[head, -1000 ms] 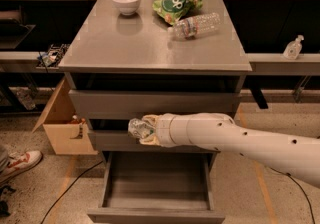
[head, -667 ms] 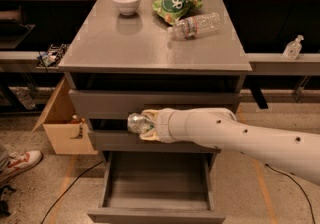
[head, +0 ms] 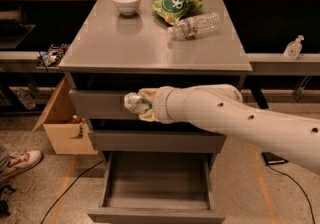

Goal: Pick 7up can from bottom drawer and place on counter

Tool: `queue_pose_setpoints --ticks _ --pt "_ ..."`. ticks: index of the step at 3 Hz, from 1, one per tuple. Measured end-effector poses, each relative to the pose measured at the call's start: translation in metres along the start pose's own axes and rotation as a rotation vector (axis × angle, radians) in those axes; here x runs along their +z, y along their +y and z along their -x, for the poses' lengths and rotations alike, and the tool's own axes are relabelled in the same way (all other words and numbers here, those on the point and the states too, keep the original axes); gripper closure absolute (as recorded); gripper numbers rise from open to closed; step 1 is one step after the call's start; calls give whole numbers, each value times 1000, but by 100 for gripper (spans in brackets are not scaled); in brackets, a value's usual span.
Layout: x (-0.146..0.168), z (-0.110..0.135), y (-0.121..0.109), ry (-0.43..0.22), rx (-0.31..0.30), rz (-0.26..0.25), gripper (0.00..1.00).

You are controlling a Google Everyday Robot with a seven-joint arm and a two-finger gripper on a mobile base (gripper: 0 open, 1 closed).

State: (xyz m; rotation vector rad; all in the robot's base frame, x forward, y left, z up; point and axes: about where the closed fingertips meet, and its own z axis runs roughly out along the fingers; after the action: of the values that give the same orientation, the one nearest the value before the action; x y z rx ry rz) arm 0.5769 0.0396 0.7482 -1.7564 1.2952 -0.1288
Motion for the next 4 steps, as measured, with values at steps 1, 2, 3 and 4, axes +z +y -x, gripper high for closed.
queue_pose_setpoints --ticks 1,2,3,4 --pt "-14 12 -46 14 -58 -21 100" --pt "-14 12 -46 14 -58 -21 100" --pt "-21 19 -66 15 -67 -40 100" --pt "-34 27 -95 4 -71 -60 100"
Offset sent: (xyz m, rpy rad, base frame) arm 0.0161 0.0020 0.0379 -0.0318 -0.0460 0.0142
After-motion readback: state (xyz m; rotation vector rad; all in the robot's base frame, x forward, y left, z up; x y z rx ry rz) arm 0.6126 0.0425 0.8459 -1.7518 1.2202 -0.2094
